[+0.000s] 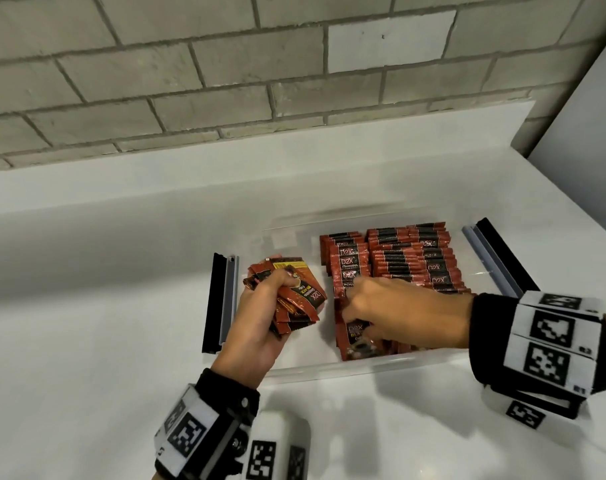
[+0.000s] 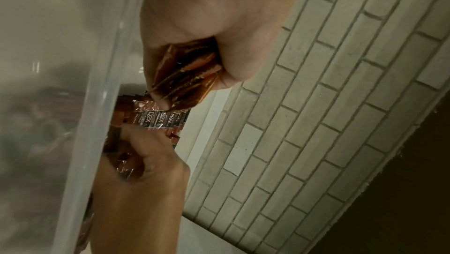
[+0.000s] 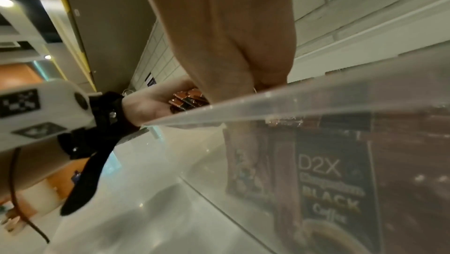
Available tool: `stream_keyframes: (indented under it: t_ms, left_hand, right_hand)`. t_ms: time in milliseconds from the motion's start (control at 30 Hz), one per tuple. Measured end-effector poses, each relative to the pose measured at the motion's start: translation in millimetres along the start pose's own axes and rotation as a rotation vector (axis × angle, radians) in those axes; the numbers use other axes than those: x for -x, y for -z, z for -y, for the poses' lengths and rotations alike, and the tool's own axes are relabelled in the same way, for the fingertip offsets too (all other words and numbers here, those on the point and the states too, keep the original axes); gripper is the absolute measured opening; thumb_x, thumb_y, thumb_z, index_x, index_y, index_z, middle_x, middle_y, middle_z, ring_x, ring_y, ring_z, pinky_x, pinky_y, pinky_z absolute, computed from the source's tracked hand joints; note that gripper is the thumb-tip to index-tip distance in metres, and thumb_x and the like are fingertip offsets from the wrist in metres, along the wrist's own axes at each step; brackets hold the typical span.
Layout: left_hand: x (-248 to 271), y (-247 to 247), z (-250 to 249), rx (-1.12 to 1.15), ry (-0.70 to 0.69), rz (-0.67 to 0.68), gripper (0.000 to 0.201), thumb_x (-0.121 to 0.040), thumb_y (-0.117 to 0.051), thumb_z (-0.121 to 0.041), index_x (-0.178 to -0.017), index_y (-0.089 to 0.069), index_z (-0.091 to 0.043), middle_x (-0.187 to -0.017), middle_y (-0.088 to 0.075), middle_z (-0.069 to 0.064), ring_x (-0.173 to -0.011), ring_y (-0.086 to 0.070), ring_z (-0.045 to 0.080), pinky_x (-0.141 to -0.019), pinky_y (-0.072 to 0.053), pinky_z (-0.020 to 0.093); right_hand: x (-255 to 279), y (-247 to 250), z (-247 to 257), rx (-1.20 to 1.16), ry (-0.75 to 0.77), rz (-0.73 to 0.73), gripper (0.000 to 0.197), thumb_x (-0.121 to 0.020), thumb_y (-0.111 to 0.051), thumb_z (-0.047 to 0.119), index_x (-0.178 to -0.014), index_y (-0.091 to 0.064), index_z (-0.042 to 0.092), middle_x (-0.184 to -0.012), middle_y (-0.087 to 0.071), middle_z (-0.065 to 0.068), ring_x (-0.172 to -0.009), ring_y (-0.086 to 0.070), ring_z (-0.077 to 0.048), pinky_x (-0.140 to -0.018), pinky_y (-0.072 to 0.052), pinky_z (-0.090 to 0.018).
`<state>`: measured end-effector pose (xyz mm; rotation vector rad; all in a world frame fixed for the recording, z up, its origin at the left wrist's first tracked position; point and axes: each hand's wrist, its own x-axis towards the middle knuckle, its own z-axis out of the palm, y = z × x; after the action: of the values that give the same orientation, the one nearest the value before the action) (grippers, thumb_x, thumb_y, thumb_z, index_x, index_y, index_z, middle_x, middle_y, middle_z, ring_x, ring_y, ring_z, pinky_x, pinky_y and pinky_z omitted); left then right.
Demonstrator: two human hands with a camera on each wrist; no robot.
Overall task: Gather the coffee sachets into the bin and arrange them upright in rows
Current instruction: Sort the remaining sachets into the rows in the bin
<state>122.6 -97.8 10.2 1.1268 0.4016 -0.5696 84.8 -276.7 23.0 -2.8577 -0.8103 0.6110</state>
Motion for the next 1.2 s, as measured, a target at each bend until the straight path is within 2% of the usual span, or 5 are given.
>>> stream_keyframes:
  t_ms: [367, 600, 833, 967, 1200]
  left_hand:
    - [-4, 3, 2, 0.005, 0.062, 0.009, 0.027, -0.084, -0.058, -0.005, -0.111, -0.057, -0.006, -0.105, -0.069, 0.023, -0.102, -0.065, 0.038, -0.097, -0.049, 0.051]
    - [-4, -4, 1, 0.027, 0.135, 0.127, 0.032, -0.086, -0.052, -0.005, -0.117, -0.057, 0.0, -0.098, -0.07, 0.025, -0.078, -0.069, 0.032, -0.062, -0.06, 0.037]
    - [-8, -15, -2, 0.003, 0.199, 0.22, 0.027, -0.086, -0.051, -0.008, -0.111, -0.061, -0.002, -0.103, -0.068, 0.023, -0.088, -0.065, 0.032, -0.077, -0.054, 0.039]
    - [-10, -12, -3, 0.007, 0.2, 0.195, 0.032, -0.086, -0.051, -0.008, -0.116, -0.058, -0.001, -0.108, -0.068, 0.025, -0.093, -0.064, 0.035, -0.062, -0.058, 0.035]
    - [-9, -10, -2, -0.037, 0.088, 0.207, 0.025, -0.086, -0.055, -0.006, -0.109, -0.063, -0.006, -0.103, -0.071, 0.019, -0.085, -0.068, 0.029, -0.061, -0.054, 0.032]
  right_hand:
    - [-13, 4, -8, 0.124, -0.115, -0.164, 0.025, -0.092, -0.051, 0.0, -0.115, -0.059, 0.009, -0.093, -0.041, 0.0, -0.083, -0.05, -0.02, -0.06, -0.039, -0.03]
    - [-14, -4, -13, 0.016, -0.154, -0.243, 0.043, -0.089, -0.057, 0.002, -0.127, -0.04, 0.012, -0.108, -0.048, -0.002, -0.092, -0.048, -0.017, -0.074, -0.045, -0.028]
    - [-14, -3, -14, 0.003, -0.168, -0.23, 0.044, -0.09, -0.056, 0.001, -0.13, -0.041, 0.01, -0.118, -0.047, -0.005, -0.097, -0.048, -0.018, -0.082, -0.047, -0.029]
    - [-11, -2, -15, -0.012, -0.201, -0.228, 0.036, -0.087, -0.057, -0.004, -0.118, -0.043, 0.008, -0.113, -0.038, -0.004, -0.067, -0.035, -0.006, -0.052, -0.033, -0.02]
    - [-16, -4, -31, -0.237, -0.189, -0.293, 0.033, -0.086, -0.069, 0.013, -0.108, -0.044, 0.014, -0.102, -0.04, 0.003, -0.082, -0.05, -0.013, -0.067, -0.043, -0.024]
